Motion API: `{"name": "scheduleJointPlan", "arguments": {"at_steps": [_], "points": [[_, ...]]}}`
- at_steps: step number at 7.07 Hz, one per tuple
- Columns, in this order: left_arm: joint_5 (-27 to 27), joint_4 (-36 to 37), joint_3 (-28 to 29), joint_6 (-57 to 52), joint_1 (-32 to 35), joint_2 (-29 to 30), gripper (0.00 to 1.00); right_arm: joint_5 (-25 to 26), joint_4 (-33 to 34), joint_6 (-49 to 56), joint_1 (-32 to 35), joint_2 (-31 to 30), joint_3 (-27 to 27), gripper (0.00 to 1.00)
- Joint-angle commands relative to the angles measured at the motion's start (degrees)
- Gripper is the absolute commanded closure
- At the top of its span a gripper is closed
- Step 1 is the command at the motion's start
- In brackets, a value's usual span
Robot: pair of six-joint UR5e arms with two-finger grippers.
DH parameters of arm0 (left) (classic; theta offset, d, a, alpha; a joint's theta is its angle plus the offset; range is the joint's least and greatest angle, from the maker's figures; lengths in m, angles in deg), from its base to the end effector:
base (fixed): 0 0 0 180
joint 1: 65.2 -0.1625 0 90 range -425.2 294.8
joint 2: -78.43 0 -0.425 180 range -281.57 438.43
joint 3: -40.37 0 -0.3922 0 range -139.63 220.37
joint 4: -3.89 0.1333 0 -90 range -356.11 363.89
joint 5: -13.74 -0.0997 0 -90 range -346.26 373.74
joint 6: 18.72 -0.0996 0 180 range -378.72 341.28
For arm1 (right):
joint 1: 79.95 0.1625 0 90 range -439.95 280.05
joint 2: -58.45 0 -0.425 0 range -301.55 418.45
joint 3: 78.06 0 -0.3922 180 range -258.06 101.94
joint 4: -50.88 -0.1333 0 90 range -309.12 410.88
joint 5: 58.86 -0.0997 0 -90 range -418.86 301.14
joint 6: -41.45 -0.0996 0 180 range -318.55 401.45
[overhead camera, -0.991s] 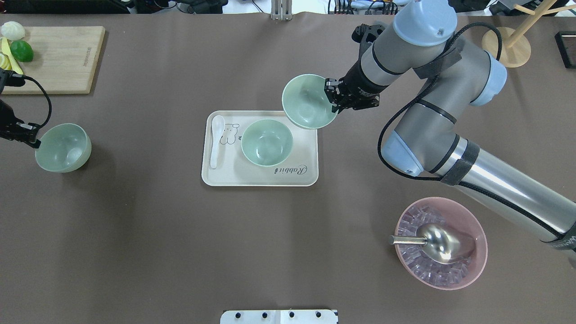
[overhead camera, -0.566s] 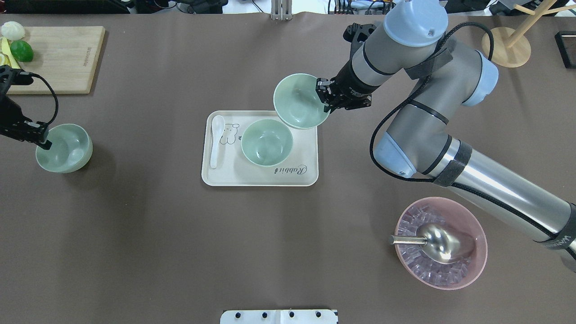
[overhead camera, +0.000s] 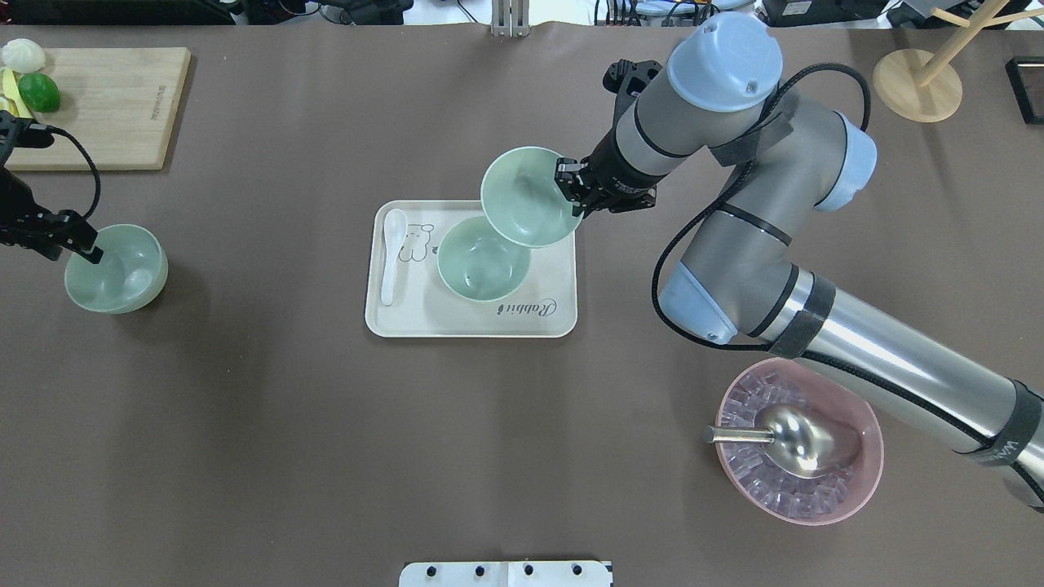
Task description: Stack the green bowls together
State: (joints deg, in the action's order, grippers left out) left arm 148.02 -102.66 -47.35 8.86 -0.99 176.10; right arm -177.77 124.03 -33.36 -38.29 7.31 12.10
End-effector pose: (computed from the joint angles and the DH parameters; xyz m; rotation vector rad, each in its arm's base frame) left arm 0.1890 -0.5376 0.5757 -0.0179 0.8449 0.1186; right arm -0.4660 -0.5286 0.2129 0.0462 -1.0579 0.1722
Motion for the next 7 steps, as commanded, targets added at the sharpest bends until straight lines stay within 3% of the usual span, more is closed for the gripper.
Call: {"name": "scheduleJointPlan", "arguments": {"at_steps": [1, 3, 7], "points": [[-2.09, 0.03, 0.96, -0.08, 0.12, -0.46, 0.18, 1.14, 0.06, -3.74, -3.14, 1.30, 0.02, 1.00], [-2.01, 0.03, 1.93, 0.54, -0.06, -0.11, 0.17, 4.21, 0.06, -5.42, -5.52, 1.92, -0.51, 1.00], [-2.01, -0.06, 1.93, 0.72, -0.15, -0.03, 0.17, 5.62, -0.46, -7.02, -5.62, 4.56, -3.94, 1.00]]}}
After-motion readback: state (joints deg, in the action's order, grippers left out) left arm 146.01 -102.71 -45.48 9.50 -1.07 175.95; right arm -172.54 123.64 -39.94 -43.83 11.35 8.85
